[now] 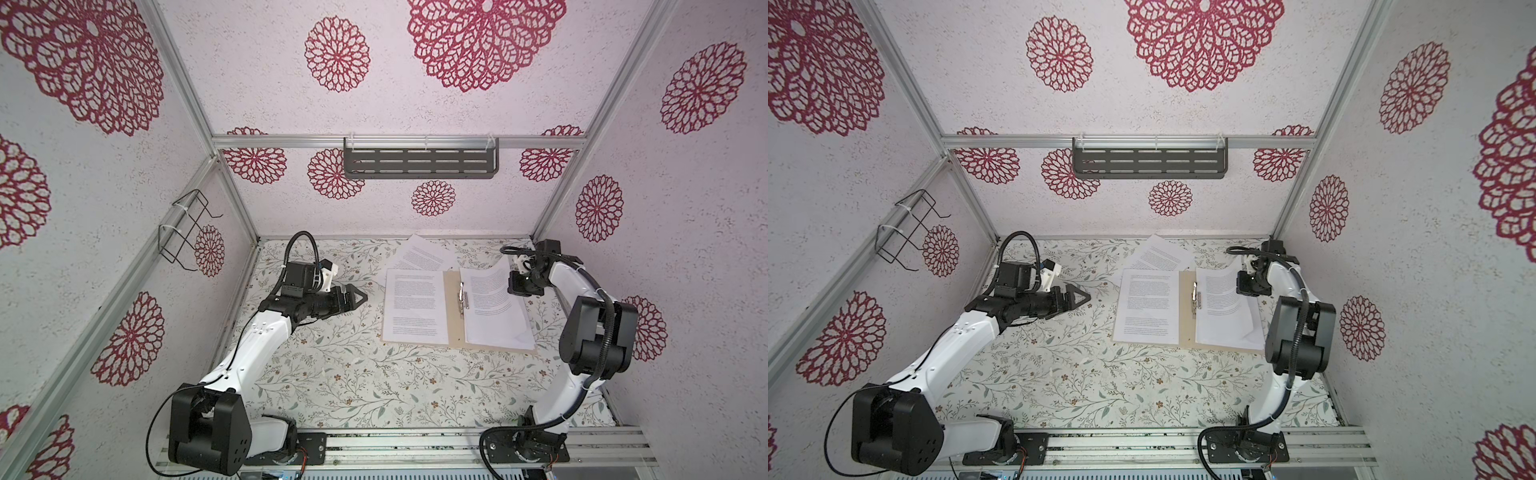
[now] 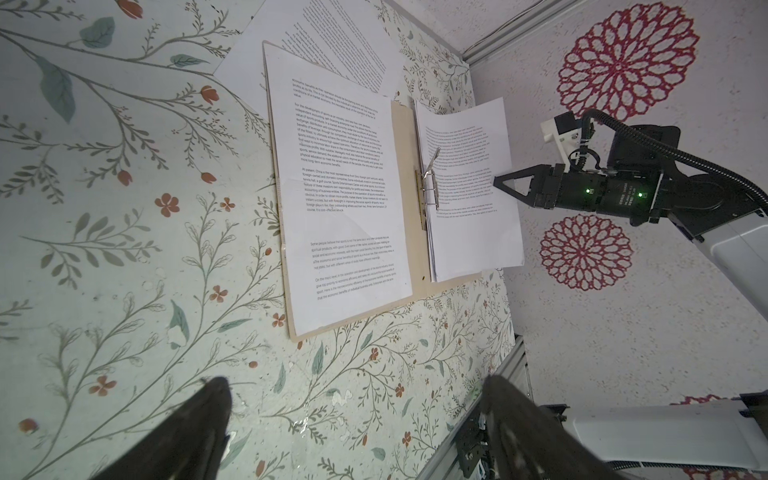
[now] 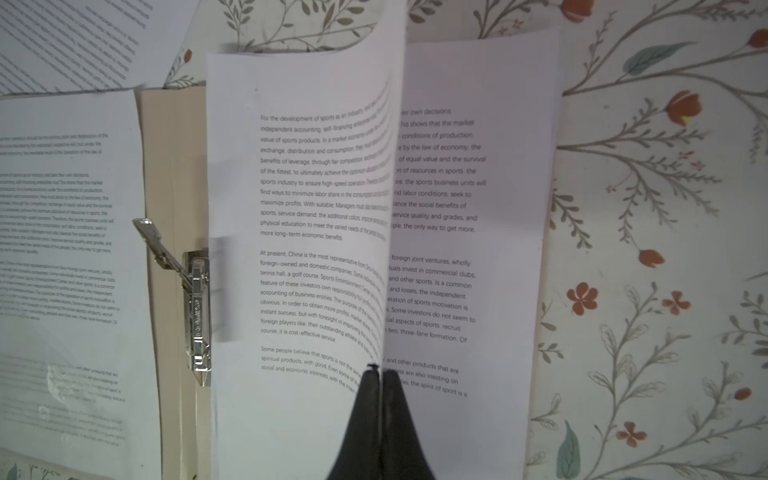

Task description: Put the files into the folder

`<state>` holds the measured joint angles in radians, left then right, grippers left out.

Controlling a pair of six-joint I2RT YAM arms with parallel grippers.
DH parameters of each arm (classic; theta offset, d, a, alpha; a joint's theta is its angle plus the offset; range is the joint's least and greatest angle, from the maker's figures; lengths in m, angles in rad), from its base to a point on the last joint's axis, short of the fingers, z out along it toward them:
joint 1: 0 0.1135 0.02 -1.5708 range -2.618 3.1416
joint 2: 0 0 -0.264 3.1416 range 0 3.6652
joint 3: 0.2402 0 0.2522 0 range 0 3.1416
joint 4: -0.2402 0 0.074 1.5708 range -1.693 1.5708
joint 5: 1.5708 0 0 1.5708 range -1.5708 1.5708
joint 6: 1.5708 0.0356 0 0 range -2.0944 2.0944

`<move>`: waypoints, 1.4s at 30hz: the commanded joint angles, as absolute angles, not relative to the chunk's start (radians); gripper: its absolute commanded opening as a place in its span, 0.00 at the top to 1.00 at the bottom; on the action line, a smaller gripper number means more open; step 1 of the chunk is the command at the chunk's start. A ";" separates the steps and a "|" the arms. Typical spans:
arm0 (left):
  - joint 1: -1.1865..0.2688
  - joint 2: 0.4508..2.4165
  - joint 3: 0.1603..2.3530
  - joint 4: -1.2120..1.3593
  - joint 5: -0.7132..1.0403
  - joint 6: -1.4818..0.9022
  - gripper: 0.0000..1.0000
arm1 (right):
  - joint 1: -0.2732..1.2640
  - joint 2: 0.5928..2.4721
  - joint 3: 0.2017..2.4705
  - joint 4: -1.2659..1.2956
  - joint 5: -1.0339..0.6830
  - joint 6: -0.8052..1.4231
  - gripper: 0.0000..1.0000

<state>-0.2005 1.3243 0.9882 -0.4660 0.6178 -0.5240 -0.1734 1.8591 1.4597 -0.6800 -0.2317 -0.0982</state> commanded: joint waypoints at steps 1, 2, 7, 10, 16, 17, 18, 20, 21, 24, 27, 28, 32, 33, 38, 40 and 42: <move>-0.208 1.333 0.988 -0.437 0.632 -0.511 0.03 | -0.175 1.830 1.457 -0.682 -0.257 -0.132 1.00; -0.207 1.335 0.988 -0.437 0.632 -0.513 0.03 | -0.174 1.829 1.457 -0.685 -0.254 -0.133 1.00; -0.207 1.335 0.988 -0.438 0.630 -0.514 0.03 | -0.174 1.825 1.450 -0.690 -0.233 -0.138 1.00; -0.207 1.336 0.988 -0.436 0.634 -0.514 0.03 | -0.175 1.818 1.441 -0.698 -0.234 -0.139 1.00; -0.207 1.338 0.986 -0.434 0.634 -0.516 0.03 | -0.175 1.813 1.427 -0.695 -0.230 -0.140 1.00; -0.208 1.338 0.986 -0.434 0.634 -0.516 0.03 | -0.175 1.813 1.427 -0.699 -0.230 -0.140 1.00; -0.208 1.339 0.986 -0.434 0.633 -0.516 0.03 | -0.175 1.813 1.424 -0.698 -0.230 -0.138 1.00; -0.207 1.339 0.988 -0.434 0.634 -0.516 0.03 | -0.175 1.809 1.415 -0.691 -0.224 -0.138 1.00; -0.207 1.339 0.988 -0.434 0.635 -0.517 0.03 | -0.175 1.807 1.412 -0.686 -0.219 -0.139 1.00; -0.207 1.340 0.986 -0.434 0.637 -0.517 0.03 | -0.175 1.819 1.417 -0.685 -0.217 -0.136 1.00; -0.207 1.341 0.986 -0.433 0.637 -0.518 0.03 | -0.175 1.826 1.422 -0.675 -0.225 -0.129 1.00; -0.207 1.342 0.984 -0.433 0.636 -0.517 0.03 | -0.175 1.830 1.425 -0.675 -0.228 -0.124 1.00; -0.207 1.345 0.986 -0.433 0.635 -0.517 0.03 | -0.173 1.851 1.438 -0.692 -0.235 -0.123 1.00; -0.207 1.345 0.985 -0.434 0.635 -0.517 0.03 | -0.173 1.853 1.439 -0.696 -0.233 -0.123 1.00; -0.207 1.348 0.986 -0.433 0.637 -0.518 0.03 | -0.173 1.864 1.449 -0.713 -0.232 -0.126 0.91; -0.208 1.348 0.986 -0.433 0.638 -0.518 0.03 | -0.173 1.867 1.454 -0.718 -0.236 -0.127 0.85; -0.208 1.348 0.986 -0.433 0.641 -0.518 0.03 | -0.172 1.869 1.454 -0.719 -0.239 -0.125 0.79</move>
